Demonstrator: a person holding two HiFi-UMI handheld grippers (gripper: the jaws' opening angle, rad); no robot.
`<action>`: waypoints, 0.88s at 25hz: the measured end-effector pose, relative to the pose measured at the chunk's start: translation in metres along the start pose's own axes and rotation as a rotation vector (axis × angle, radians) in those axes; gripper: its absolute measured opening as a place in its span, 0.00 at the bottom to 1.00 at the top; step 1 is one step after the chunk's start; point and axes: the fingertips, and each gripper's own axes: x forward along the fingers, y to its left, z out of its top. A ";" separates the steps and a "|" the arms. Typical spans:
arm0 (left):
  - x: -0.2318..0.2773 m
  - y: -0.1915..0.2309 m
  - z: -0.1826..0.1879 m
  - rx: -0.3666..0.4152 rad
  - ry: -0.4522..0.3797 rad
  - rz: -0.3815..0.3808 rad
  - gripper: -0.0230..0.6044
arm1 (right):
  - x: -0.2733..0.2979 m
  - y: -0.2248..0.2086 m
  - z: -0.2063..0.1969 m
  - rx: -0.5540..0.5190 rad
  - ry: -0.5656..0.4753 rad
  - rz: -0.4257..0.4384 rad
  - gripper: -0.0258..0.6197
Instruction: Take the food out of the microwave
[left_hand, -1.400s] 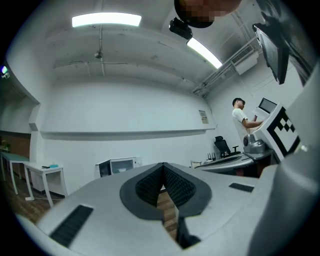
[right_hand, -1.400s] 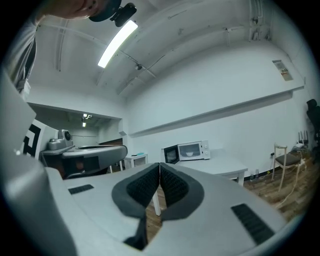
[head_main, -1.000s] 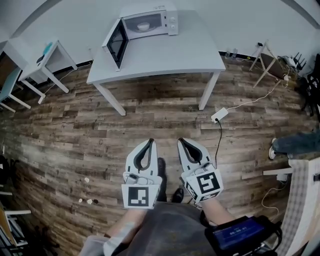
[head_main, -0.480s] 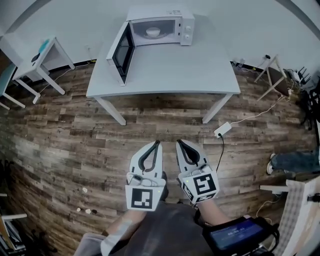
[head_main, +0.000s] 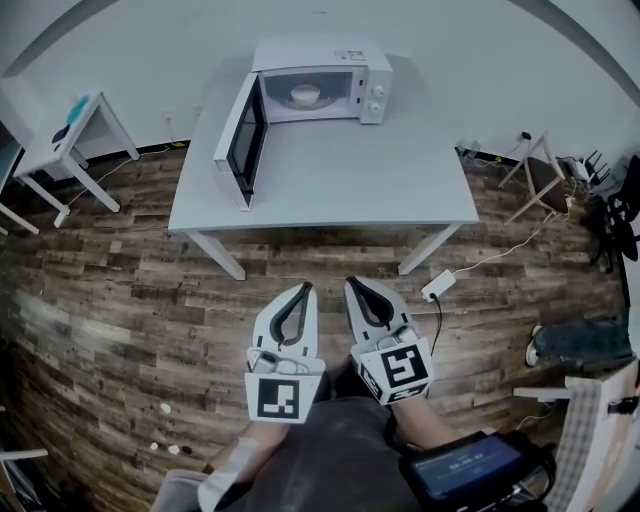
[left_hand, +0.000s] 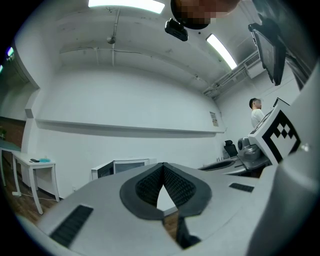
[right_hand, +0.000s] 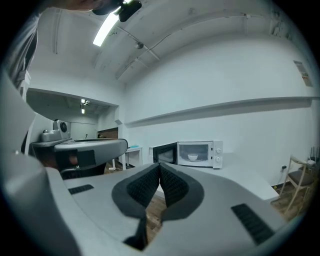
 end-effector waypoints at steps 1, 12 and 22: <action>0.005 0.002 -0.001 -0.001 0.000 -0.001 0.05 | 0.005 -0.004 0.001 -0.003 0.000 -0.003 0.05; 0.081 0.020 -0.019 0.037 0.032 -0.008 0.05 | 0.063 -0.063 -0.001 0.018 -0.022 -0.004 0.05; 0.202 0.023 -0.023 0.063 0.076 -0.011 0.05 | 0.137 -0.143 0.007 0.065 -0.025 0.057 0.05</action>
